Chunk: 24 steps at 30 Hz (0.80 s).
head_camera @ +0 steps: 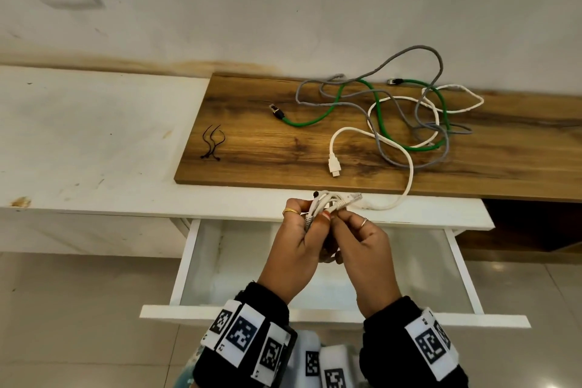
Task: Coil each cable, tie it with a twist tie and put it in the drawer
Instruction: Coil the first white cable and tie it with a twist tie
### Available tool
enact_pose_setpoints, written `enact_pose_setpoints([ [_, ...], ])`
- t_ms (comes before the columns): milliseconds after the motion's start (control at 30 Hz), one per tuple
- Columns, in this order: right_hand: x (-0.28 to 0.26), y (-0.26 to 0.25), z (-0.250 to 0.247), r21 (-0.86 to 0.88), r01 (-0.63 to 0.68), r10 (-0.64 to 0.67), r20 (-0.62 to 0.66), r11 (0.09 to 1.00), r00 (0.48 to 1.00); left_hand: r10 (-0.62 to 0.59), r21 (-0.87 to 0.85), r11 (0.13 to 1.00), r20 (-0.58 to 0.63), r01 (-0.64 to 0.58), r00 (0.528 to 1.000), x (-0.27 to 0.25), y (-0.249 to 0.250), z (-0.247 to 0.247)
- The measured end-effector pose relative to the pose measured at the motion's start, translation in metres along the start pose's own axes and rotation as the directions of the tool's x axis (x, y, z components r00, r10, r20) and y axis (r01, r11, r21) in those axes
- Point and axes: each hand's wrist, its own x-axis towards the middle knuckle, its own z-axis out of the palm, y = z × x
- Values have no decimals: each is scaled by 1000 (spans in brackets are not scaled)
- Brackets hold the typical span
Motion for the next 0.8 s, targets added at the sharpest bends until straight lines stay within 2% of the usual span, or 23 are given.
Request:
enact_pose_setpoints([
  [233, 7, 2, -6, -38, -167, 166, -24, 985, 986, -2, 60, 998, 29, 0, 1000, -2, -2, 1],
  [400, 10, 3, -15, -131, -217, 222, 29, 967, 975, 18, 62, 998, -41, -16, 999, 2, 0, -4],
  [533, 11, 1, -22, -127, -168, 182, 108, 978, 977, -7, 59, 998, -89, 12, 996, 6, 2, -13],
  [700, 10, -4, -32, -46, -77, 87, 295, 996, 952, -48, 41, 998, -154, 55, 987, 9, 1, -25],
  [800, 9, -6, -38, 102, -137, 86, 400, 985, 912, -74, 12, 997, -157, 77, 985, 10, 0, -28],
])
